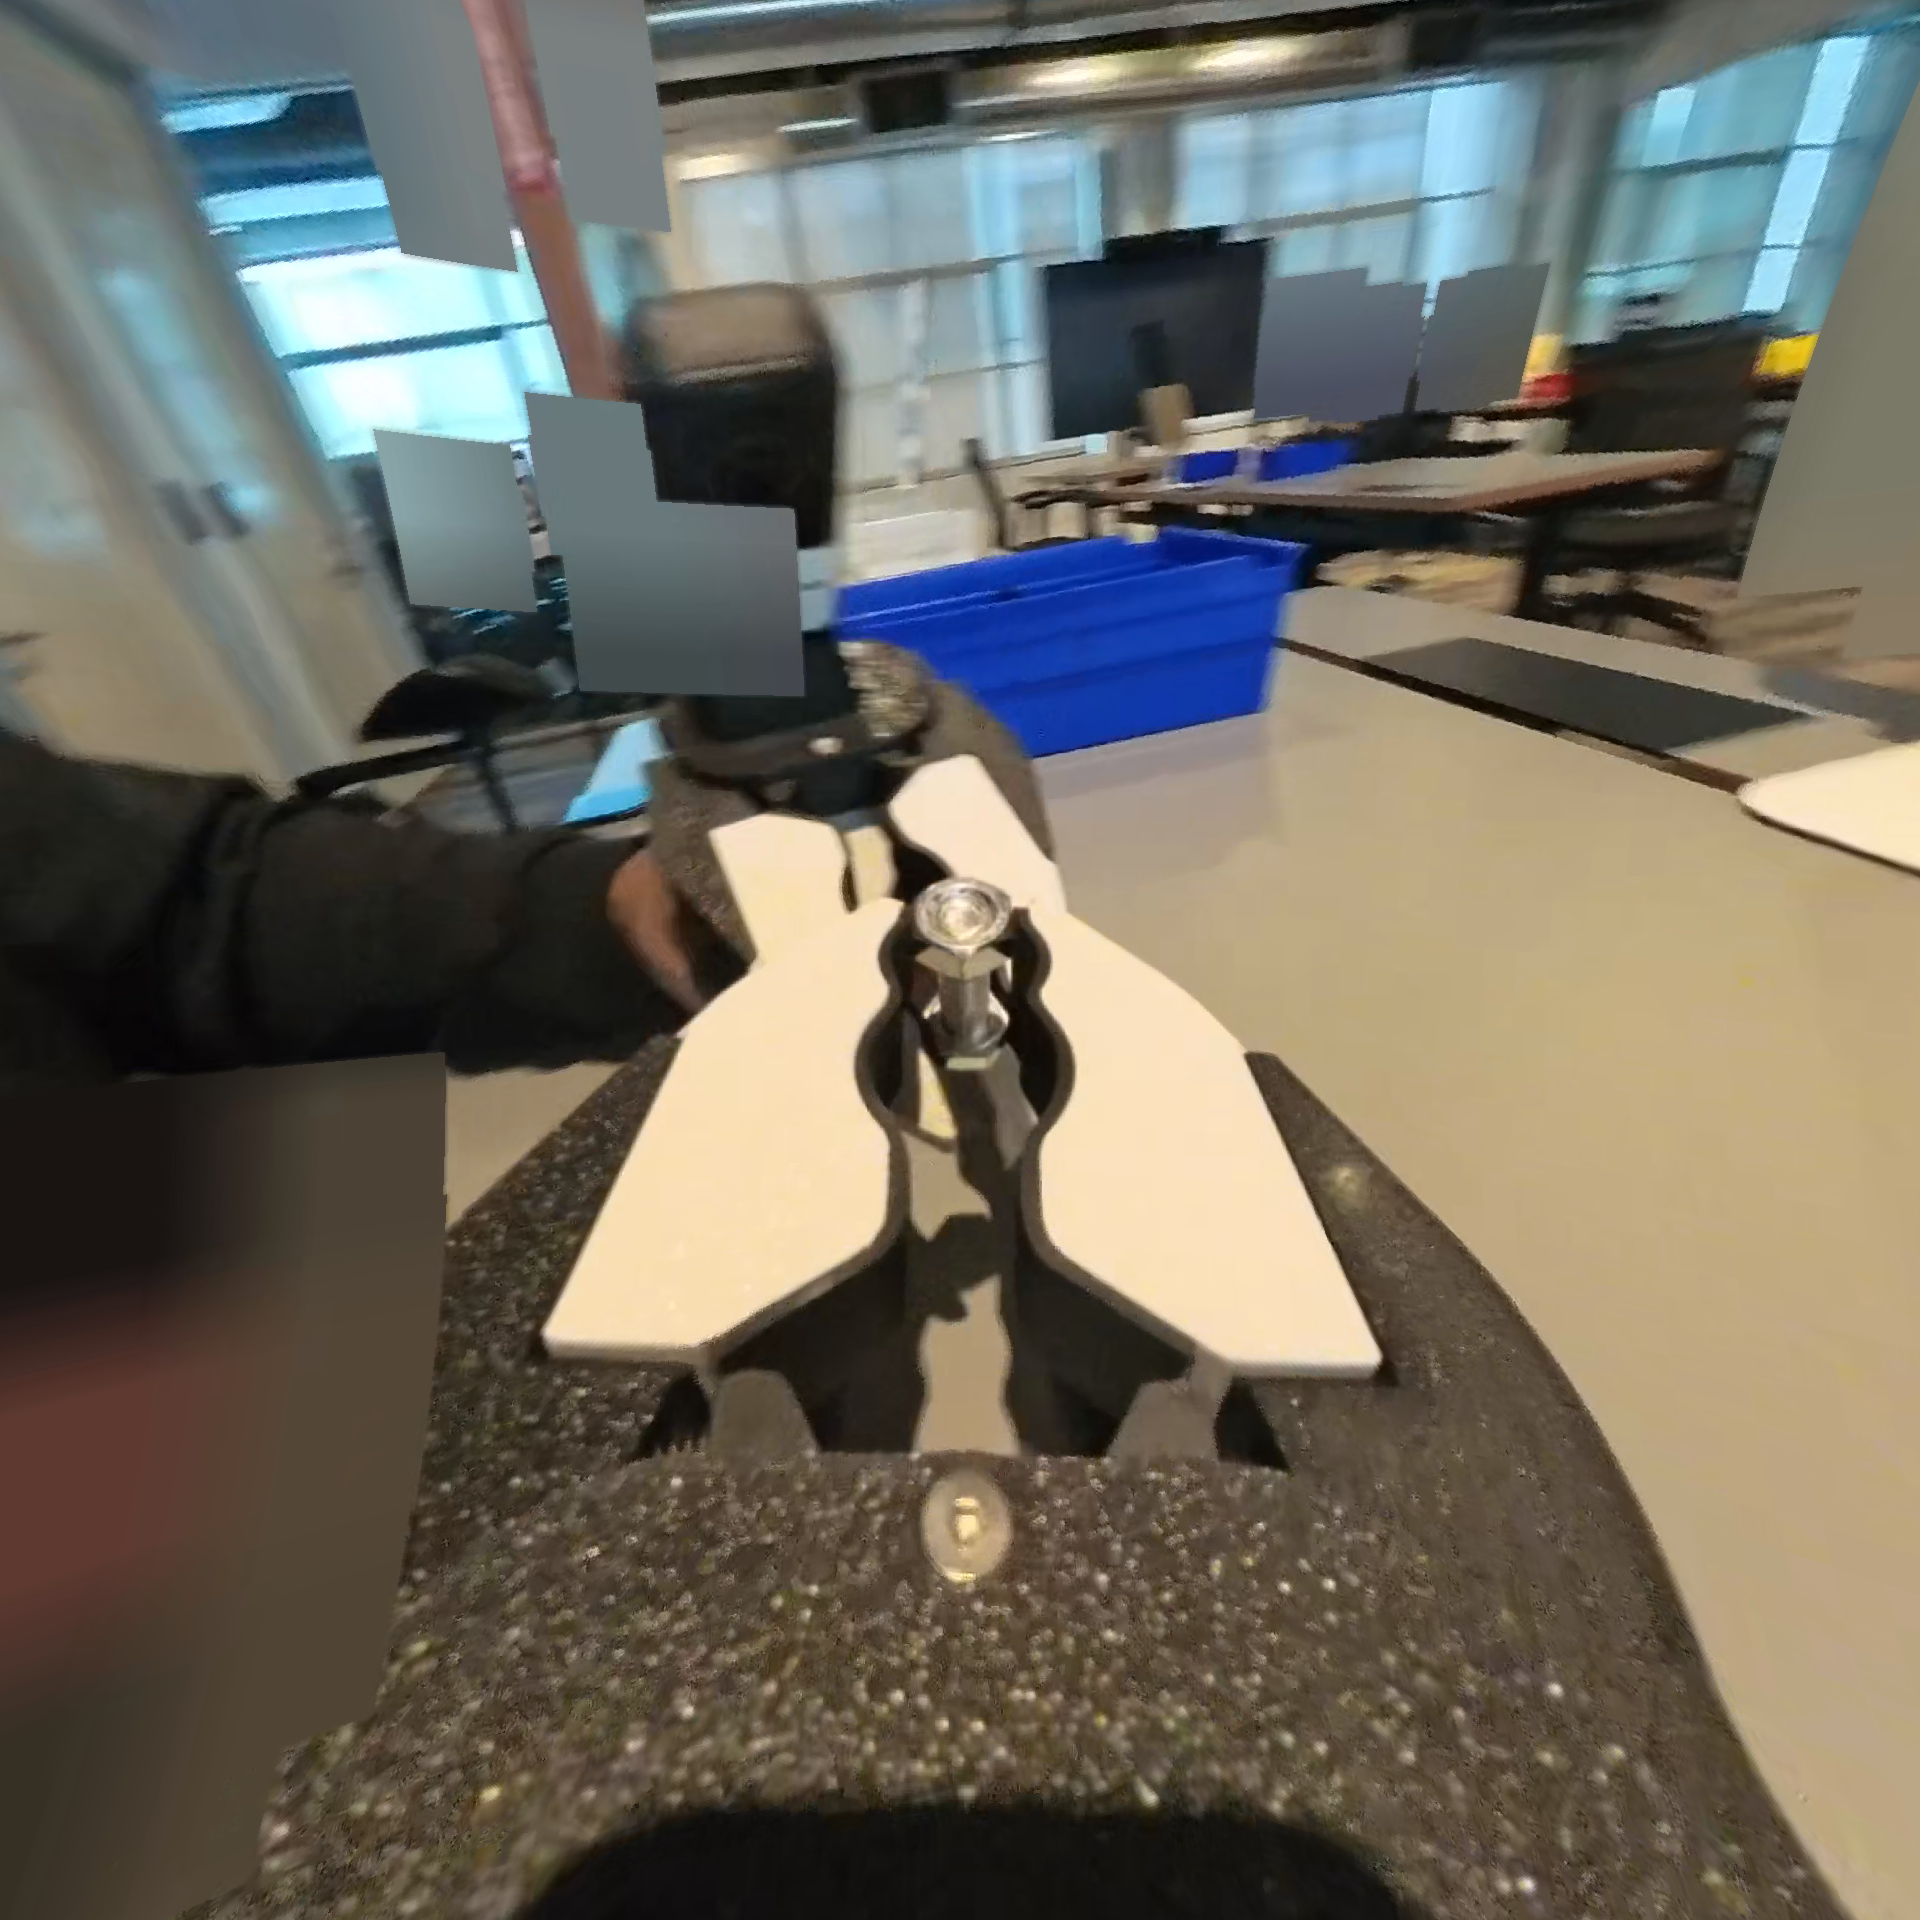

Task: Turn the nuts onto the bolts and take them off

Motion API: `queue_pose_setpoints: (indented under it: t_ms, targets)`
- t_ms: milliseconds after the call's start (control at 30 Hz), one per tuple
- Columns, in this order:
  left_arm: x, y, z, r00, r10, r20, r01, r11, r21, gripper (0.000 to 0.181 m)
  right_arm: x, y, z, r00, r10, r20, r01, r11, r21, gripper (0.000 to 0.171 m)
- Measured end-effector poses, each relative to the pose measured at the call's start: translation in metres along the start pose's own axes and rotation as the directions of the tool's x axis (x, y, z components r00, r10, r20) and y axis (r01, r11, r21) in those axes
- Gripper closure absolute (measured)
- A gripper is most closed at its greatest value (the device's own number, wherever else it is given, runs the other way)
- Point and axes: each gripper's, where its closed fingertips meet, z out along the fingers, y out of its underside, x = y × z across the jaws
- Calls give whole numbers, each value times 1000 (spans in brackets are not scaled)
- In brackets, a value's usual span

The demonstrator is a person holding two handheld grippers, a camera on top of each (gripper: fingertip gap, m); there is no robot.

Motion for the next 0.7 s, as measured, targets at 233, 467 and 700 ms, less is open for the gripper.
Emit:
queue_pose_setpoints:
  t_ms: [233, 467, 700]
  targets:
    - [-16, 3, 3, 990, -2, 143, 5, 1000, -21, 163, 7, -8, -3, 999, 21, -40, -19, 998, 60, 129]
    - [8, -10, -8, 973, -119, -197, 146, 981, 126, 163, -14, -11, -14, 976, 6, 216, -24, 997, 79, 135]
    - [28, -7, -5, 959, -28, -282, 57, 994, 96, 163, -16, -8, -12, 974, -1, 227, -12, 998, 58, 133]
